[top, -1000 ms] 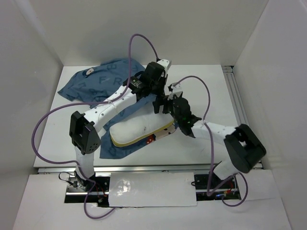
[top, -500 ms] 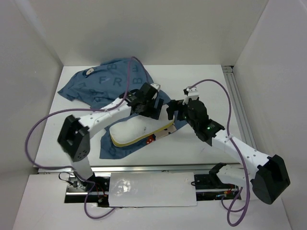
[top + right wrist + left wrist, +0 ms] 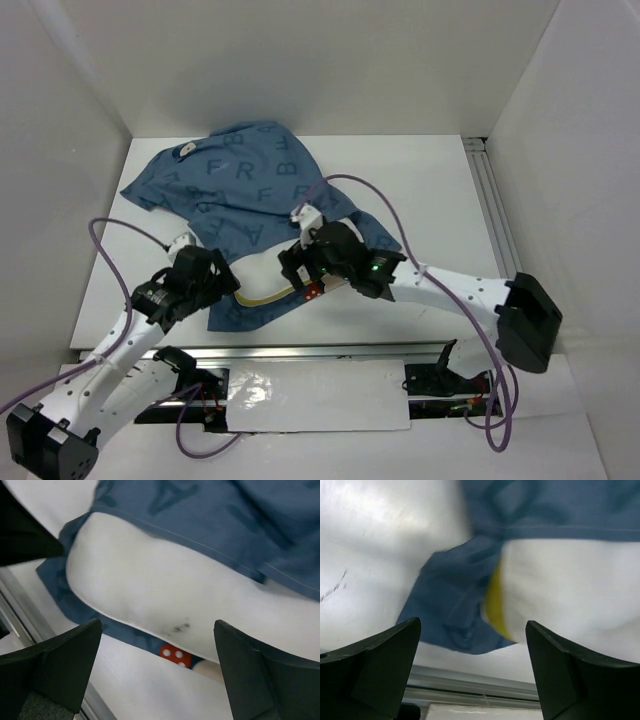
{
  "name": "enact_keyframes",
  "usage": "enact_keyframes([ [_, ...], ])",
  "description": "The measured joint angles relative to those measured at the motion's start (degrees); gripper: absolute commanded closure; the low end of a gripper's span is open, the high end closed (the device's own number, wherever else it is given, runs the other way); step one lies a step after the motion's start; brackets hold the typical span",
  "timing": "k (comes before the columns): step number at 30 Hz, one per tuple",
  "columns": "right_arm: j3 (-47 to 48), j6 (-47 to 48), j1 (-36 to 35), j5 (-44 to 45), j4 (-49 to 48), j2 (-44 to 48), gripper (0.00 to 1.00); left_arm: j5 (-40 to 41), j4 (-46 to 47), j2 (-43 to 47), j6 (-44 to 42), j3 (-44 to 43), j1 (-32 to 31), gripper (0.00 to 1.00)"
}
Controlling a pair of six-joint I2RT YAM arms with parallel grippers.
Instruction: Put the pillow into the pillowcase
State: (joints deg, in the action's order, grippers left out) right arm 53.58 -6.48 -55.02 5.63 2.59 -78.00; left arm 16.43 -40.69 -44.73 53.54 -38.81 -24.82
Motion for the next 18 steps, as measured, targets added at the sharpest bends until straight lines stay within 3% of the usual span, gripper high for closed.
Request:
enact_keyframes([
  [4, 5.07, 2.25, -4.02, -2.19, -0.07, -7.69, 0.00, -1.49, -1.31, 2.21, 5.07, 9.51, 2.78, 0.07],
  [10, 10.40, 5.49, -4.90, -4.28, -0.04, -19.08, 0.00, -3.85, 2.47, 1.64, 7.58, 15.82, 3.89, 0.14],
  [13, 11.43, 6.67, -4.92, -4.37, -1.25, -23.61, 0.06, -5.27, 7.23, 0.07, 7.34, 17.66, 3.91, 0.48],
  [14, 11.58, 7.06, -4.90, -4.28, -2.08, -24.70, 0.28, -5.75, 8.87, -0.46, 7.06, 18.16, 3.91, 0.64],
  [15, 11.80, 7.45, -4.85, -3.91, -2.80, -25.57, 0.48, -6.36, 10.56, -1.05, 6.67, 18.64, 3.91, 1.00],
  [16, 12.26, 7.21, -4.74, -2.73, -3.39, -26.43, 0.75, -6.95, 12.15, -1.44, 6.34, 19.04, 3.89, 1.00],
  [17, 12.74, 7.21, -4.70, -1.75, -4.33, -27.10, 0.96, -7.32, 13.31, -1.81, 5.55, 19.21, 3.87, 1.00],
  [18, 13.14, 6.34, -4.50, -0.11, -5.90, -27.69, 1.00, -7.65, 14.23, -2.10, 5.03, 19.28, 3.69, 1.00],
])
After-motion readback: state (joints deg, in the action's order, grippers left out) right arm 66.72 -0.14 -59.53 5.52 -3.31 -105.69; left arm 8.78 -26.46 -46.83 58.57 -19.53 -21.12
